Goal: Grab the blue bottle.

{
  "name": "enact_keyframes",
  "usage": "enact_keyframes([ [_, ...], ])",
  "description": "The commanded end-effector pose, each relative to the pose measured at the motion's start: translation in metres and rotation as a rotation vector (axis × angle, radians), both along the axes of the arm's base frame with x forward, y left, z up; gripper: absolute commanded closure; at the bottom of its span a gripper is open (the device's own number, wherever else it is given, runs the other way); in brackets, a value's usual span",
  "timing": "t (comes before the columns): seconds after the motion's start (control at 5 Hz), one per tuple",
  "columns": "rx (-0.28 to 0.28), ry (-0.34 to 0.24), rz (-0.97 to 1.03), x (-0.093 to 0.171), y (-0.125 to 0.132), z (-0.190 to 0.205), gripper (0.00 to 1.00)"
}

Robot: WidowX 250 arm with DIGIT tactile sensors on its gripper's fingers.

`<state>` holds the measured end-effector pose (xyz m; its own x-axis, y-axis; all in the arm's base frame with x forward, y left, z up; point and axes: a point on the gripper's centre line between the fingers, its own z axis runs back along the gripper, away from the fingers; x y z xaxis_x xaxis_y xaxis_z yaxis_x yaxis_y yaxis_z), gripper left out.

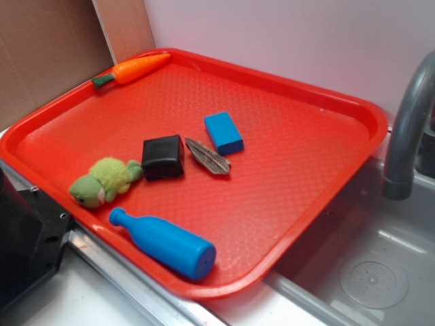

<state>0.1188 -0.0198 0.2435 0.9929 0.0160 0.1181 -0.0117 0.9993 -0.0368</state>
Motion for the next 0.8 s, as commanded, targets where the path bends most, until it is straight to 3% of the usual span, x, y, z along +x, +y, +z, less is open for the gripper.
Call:
enact_keyframes([
  [0.0,0.0,0.0,0.0,0.0,0.0,0.0,0.0],
  [0.2,-0.245,-0.221,-0.275,0.025,-0.05,-0.037,0.0],
  [0.4,-0.301,-0.215,-0.522,0.022,-0.09,-0.042,0.0],
  [0.6,-0.301,-0.215,-0.522,0.022,-0.09,-0.042,0.0],
])
